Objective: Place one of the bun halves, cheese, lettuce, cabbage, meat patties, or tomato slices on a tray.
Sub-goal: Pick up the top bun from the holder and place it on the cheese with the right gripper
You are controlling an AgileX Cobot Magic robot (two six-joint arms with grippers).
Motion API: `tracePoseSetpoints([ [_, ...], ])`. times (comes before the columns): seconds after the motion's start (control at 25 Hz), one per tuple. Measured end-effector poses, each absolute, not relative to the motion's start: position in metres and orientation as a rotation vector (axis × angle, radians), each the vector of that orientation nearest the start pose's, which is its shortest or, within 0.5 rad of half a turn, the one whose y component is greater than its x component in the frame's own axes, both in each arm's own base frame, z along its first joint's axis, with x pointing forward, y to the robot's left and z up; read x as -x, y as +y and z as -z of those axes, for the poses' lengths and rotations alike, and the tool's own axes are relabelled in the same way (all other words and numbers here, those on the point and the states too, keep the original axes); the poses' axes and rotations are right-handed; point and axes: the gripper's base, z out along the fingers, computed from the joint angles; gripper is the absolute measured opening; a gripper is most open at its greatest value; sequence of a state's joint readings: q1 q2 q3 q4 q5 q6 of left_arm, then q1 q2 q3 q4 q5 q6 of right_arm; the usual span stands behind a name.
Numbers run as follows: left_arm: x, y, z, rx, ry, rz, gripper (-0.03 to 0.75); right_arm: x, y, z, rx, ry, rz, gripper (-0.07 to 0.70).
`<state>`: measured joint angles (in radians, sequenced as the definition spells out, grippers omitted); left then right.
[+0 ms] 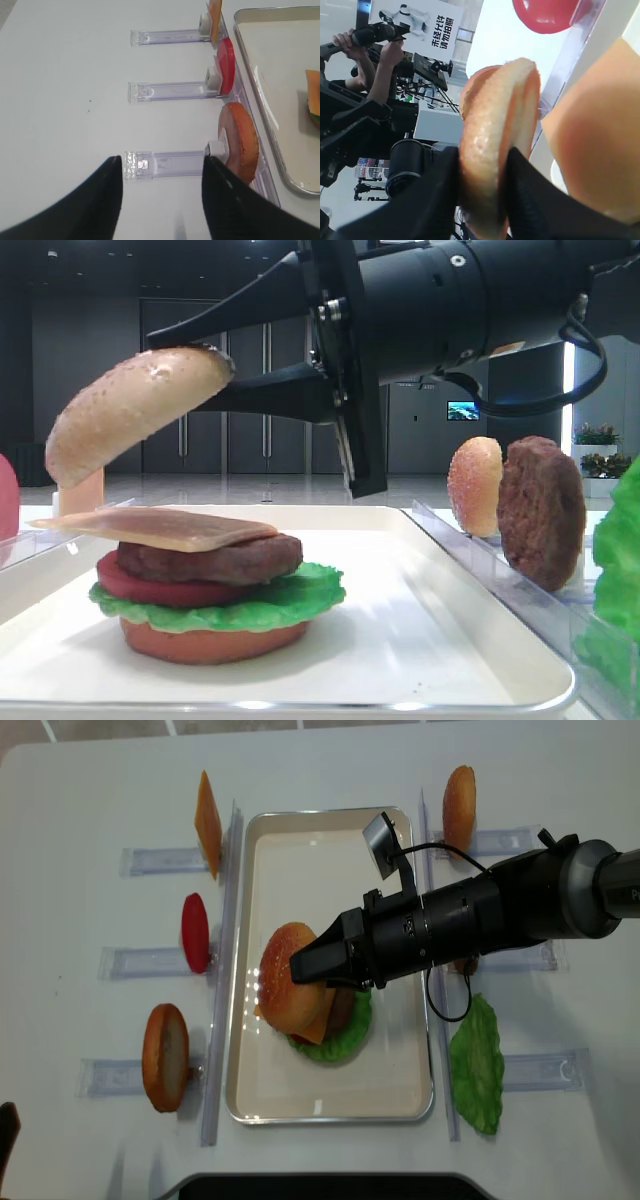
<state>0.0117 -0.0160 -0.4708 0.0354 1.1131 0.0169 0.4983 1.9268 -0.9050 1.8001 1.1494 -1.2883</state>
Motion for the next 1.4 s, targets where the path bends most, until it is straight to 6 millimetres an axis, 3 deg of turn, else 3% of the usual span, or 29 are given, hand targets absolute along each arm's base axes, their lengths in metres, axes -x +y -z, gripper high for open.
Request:
tracePoseSetpoints([
  [1.4, 0.0064, 0.0028, -0.265, -0.003, 2.11, -0.06, 0.391, -0.2573, 0.2306, -0.1587, 0.57, 2.321, -1.738, 0.22],
])
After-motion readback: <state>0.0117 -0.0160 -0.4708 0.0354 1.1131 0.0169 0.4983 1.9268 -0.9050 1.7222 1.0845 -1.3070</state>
